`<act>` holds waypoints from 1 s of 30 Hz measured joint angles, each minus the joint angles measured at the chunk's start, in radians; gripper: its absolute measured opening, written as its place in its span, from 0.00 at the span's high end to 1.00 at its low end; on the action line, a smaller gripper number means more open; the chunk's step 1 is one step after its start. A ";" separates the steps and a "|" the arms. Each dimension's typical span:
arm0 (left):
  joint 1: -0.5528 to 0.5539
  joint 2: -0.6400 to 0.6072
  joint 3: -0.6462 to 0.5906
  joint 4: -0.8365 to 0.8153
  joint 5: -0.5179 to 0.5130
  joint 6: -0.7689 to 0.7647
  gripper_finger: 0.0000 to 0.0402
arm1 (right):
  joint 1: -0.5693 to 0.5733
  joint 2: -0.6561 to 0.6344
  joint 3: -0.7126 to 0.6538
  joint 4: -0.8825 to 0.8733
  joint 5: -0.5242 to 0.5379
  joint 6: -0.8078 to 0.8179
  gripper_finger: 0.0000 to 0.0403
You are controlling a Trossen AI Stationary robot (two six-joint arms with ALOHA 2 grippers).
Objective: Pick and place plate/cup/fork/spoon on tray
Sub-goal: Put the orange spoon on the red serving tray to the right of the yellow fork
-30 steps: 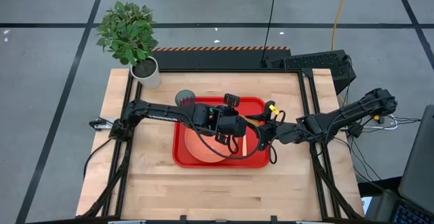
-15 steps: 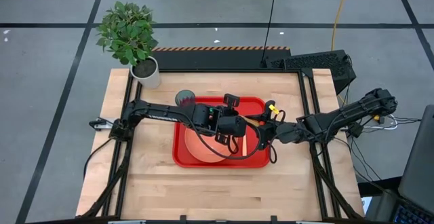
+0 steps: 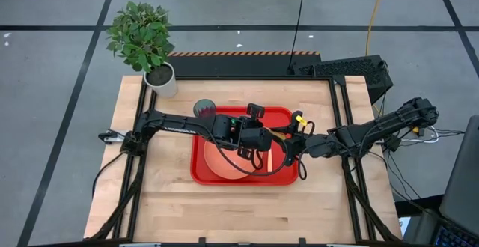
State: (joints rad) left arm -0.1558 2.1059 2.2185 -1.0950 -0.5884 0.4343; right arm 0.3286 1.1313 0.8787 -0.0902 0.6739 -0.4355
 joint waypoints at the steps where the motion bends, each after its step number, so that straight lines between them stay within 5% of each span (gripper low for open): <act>1: 0.000 0.000 0.000 0.000 0.000 0.000 0.91 | 0.000 0.000 0.000 0.000 0.000 0.000 0.74; 9: 0.001 0.000 0.000 -0.001 -0.001 -0.010 0.91 | 0.000 0.000 0.000 0.004 0.010 -0.025 0.88; 20: 0.001 0.000 0.000 0.001 0.002 -0.013 0.90 | 0.001 0.000 0.001 -0.021 0.030 -0.023 0.88; 30: 0.000 0.000 0.001 -0.013 -0.007 -0.050 0.62 | 0.001 0.001 -0.001 -0.056 0.069 0.002 0.88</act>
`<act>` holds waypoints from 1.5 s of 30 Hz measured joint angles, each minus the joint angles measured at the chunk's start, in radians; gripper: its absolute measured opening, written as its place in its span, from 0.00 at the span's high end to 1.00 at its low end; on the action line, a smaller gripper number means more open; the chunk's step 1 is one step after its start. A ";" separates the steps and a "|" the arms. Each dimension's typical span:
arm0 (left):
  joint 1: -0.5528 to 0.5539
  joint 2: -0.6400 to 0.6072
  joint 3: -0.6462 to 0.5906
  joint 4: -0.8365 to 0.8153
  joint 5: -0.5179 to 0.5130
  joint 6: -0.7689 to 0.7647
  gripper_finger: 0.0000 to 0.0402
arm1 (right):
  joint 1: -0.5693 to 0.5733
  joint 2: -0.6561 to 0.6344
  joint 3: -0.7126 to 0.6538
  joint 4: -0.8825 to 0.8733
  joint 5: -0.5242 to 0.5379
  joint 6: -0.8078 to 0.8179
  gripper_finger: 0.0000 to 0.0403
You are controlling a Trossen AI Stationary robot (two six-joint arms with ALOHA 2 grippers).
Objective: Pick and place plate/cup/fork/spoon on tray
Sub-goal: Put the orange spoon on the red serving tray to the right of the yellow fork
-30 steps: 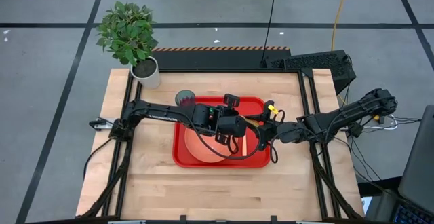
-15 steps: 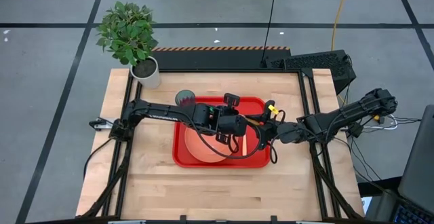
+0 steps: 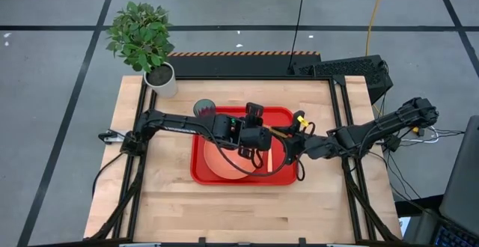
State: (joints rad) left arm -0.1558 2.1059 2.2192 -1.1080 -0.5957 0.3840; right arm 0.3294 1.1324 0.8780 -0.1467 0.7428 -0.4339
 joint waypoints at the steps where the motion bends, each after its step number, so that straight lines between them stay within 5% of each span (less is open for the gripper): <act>1: 0.000 0.000 0.000 -0.003 -0.001 -0.001 0.60 | 0.000 0.000 0.000 -0.013 0.029 0.013 0.88; 7: 0.003 -0.006 0.000 -0.062 -0.104 -0.109 0.55 | -0.002 0.000 0.000 -0.121 0.344 0.269 0.88; 11: 0.019 -0.017 0.000 -0.124 -0.189 -0.296 0.55 | -0.002 0.000 0.000 -0.260 0.429 0.551 0.88; 22: 0.076 -0.078 0.000 -0.259 -0.524 -0.724 0.54 | -0.013 -0.001 -0.177 -0.348 0.354 1.110 0.88; 33: 0.007 -0.188 -0.004 -0.467 -0.722 -0.937 0.54 | -0.013 -0.001 -0.280 -0.344 0.252 1.374 0.88; 45: -0.136 -0.449 -0.353 -0.440 -0.795 -1.186 0.54 | 0.030 -0.001 -0.301 -0.342 0.128 1.497 0.88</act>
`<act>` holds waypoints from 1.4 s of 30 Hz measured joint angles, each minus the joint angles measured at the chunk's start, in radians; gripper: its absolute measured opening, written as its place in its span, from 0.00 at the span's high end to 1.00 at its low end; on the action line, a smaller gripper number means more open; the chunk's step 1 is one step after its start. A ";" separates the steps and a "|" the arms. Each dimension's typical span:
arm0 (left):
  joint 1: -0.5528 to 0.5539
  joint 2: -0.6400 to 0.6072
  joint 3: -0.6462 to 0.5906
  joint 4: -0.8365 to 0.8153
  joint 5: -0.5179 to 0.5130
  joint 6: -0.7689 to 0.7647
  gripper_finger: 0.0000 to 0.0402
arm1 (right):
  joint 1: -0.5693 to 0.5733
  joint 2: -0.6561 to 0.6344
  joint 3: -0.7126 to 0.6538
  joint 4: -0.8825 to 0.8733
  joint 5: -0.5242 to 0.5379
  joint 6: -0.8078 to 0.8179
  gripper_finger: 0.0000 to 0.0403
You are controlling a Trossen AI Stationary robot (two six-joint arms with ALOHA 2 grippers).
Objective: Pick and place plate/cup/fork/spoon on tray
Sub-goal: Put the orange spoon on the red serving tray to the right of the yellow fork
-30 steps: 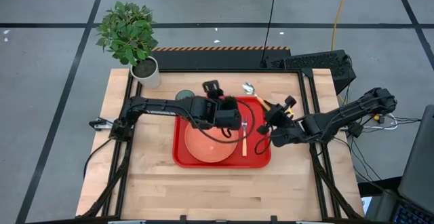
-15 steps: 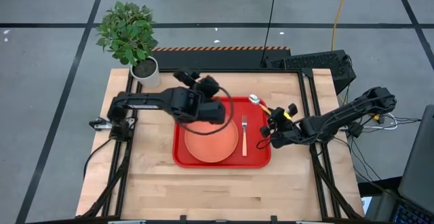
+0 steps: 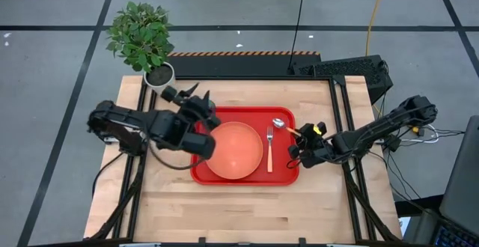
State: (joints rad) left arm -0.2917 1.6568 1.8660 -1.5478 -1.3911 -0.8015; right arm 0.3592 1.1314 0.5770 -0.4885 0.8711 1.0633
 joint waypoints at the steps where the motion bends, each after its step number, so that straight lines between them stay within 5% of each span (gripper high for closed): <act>1: -0.010 -0.019 -0.027 0.000 0.000 -0.023 0.54 | 0.003 0.000 0.000 0.002 -0.010 0.000 0.88; 15: -0.078 -0.101 -0.192 -0.005 -0.050 -0.199 0.54 | 0.010 0.001 0.000 -0.086 -0.046 0.071 0.88; 28: -0.078 -0.101 -0.199 -0.003 -0.046 -0.255 0.54 | 0.010 0.000 -0.009 -0.078 -0.141 0.118 0.88; 35: -0.086 -0.101 -0.199 -0.003 -0.039 -0.252 0.54 | 0.016 0.000 -0.071 -0.029 -0.223 0.182 0.75; 42: -0.107 -0.100 -0.199 -0.002 -0.039 -0.253 0.54 | 0.016 0.001 -0.098 0.059 -0.246 0.144 0.79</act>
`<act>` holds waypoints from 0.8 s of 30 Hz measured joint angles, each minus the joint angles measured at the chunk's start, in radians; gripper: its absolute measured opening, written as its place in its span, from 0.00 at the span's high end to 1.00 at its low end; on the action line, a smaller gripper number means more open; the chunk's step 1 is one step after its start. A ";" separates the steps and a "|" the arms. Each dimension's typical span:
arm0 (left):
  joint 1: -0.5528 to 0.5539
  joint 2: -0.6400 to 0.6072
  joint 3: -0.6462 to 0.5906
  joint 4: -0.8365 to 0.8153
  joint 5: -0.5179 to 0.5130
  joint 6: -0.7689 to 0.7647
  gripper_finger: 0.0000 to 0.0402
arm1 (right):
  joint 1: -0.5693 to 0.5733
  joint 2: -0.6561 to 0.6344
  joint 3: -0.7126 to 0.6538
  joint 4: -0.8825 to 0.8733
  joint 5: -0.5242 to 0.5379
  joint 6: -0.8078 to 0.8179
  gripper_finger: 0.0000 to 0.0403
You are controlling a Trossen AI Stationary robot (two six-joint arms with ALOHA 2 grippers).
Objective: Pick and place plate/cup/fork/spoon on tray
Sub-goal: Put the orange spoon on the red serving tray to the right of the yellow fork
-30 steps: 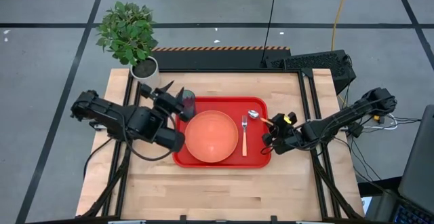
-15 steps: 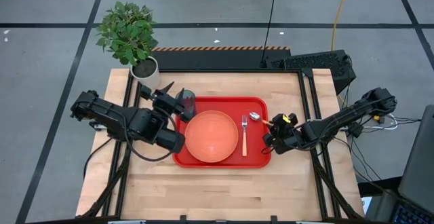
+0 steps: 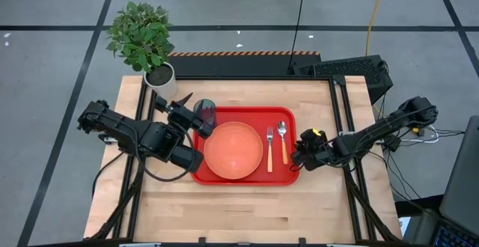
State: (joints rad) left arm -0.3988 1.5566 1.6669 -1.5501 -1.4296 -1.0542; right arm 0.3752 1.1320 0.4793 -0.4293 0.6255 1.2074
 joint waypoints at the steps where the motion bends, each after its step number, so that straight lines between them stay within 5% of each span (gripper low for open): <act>1: -0.002 0.000 0.000 0.000 0.000 0.001 0.54 | 0.000 0.000 0.000 0.004 0.000 -0.008 0.80; 12: -0.003 0.000 -0.027 0.019 0.015 -0.003 0.54 | -0.003 0.000 -0.001 0.040 0.043 -0.130 0.82; 15: -0.002 0.000 -0.077 0.038 0.012 -0.024 0.54 | -0.019 0.000 -0.002 0.164 0.104 -0.404 0.82; 19: -0.002 0.000 -0.166 0.041 -0.058 -0.056 0.54 | -0.054 0.000 -0.001 0.468 0.055 -0.957 0.82; 24: -0.002 -0.010 -0.238 0.007 -0.134 -0.130 0.54 | -0.163 -0.012 0.085 0.474 -0.011 -1.113 0.82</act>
State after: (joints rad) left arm -0.4009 1.5466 1.4284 -1.5435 -1.5636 -1.1839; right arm 0.2120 1.1205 0.5647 0.0450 0.6149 0.0942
